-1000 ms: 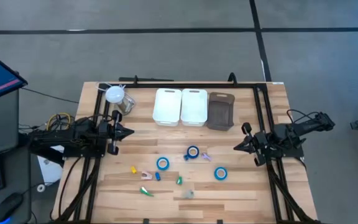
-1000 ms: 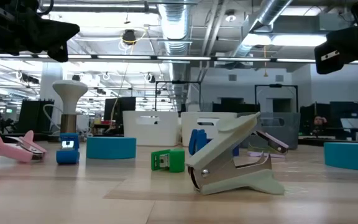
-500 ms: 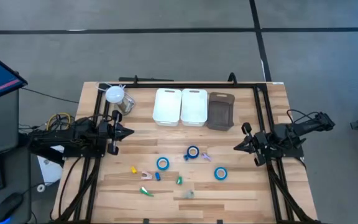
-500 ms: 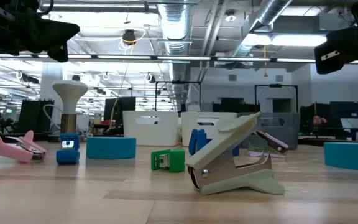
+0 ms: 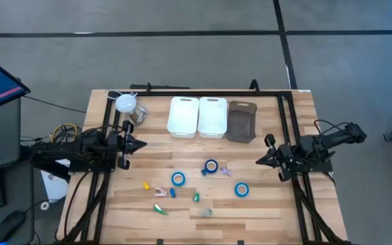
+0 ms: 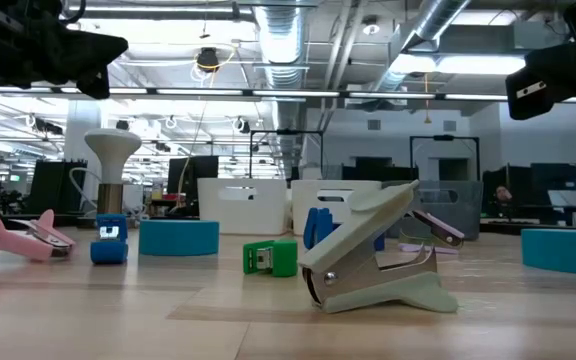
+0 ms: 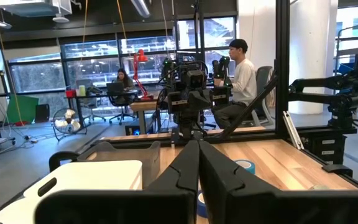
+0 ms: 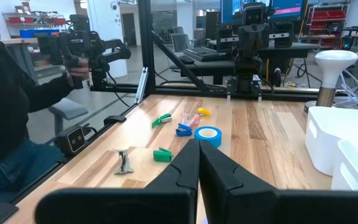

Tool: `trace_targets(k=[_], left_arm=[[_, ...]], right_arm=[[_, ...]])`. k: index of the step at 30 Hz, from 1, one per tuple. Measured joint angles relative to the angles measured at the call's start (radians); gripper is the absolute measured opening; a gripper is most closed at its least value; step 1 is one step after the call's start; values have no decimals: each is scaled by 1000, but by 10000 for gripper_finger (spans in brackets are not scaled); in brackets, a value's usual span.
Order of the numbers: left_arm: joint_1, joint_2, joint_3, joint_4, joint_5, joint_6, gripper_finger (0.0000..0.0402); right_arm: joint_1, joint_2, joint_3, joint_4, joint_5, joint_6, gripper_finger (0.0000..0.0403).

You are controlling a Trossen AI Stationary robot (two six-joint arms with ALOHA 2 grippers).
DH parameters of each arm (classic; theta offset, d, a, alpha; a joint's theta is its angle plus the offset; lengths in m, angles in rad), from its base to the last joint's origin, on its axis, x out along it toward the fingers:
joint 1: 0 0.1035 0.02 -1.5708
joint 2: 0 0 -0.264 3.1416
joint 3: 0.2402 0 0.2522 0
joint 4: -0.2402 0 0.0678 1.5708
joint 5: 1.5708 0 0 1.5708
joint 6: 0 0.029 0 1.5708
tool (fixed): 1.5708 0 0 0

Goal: Pick and place Stapler, Stapler remover, tape
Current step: Put the purple staple remover into the black bin

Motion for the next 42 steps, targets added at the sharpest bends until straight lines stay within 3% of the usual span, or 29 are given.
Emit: trace_targets(k=[32, 36, 42], left_arm=[[0, 3, 0, 21, 0, 3, 3], [0, 4, 0, 24, 0, 3, 3], [0, 11, 0, 38, 0, 1, 3]], right_arm=[[1, 0, 0, 54, 9, -45, 0], [1, 0, 0, 81, 92, -45, 0], [1, 3, 4, 105, 320, -5, 0]])
